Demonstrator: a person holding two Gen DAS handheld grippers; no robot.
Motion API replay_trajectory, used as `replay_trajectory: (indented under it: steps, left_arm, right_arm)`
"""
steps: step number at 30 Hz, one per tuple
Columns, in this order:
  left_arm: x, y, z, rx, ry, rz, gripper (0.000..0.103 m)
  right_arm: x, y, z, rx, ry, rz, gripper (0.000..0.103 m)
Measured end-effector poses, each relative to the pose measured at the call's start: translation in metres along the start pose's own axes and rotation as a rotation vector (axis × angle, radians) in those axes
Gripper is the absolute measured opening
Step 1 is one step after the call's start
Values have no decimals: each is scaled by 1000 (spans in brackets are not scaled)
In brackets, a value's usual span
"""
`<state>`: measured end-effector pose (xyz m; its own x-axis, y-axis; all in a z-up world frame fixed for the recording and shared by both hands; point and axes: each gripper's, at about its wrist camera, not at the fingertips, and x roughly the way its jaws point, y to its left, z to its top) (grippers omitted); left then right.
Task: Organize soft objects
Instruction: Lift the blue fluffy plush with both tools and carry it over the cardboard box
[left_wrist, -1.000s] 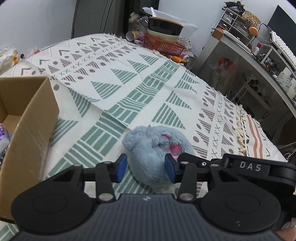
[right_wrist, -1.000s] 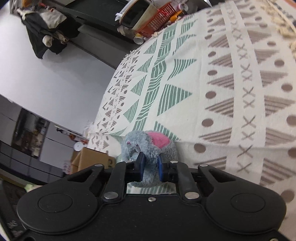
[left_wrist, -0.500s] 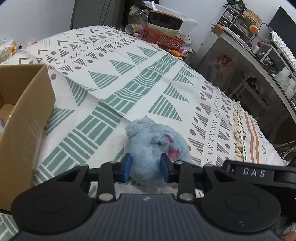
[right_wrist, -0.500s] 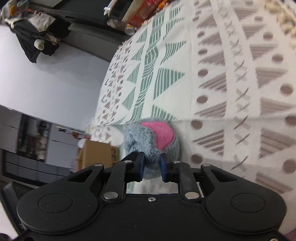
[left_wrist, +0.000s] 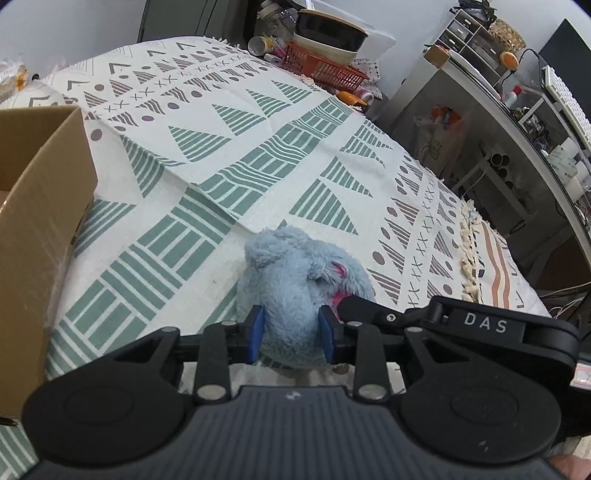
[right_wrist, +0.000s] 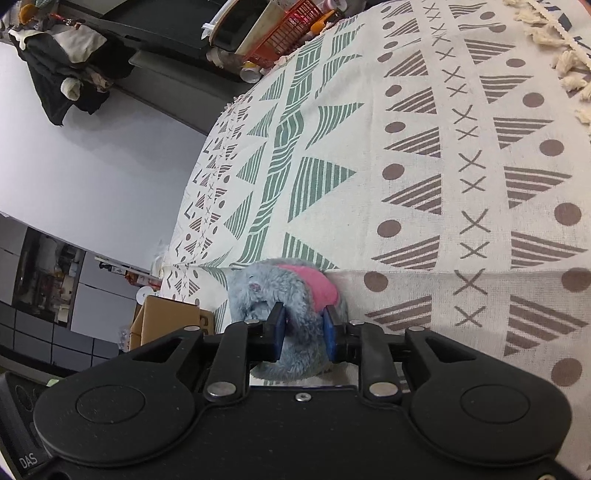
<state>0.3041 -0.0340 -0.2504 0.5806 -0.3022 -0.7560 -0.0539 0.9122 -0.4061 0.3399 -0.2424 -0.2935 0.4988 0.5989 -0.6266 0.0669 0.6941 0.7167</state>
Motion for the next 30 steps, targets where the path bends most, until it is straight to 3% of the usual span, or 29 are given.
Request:
replay_trajectory:
  steps: [13,30]
  left_arm:
    - [-13,-6,0,7,-23,6,21]
    - [-69,-12,5,4,-133,-93,20]
  right_arm:
    - [-14,9,-10,-35,-31,6,19]
    - [-63,58,-17,-140,-154,10,19]
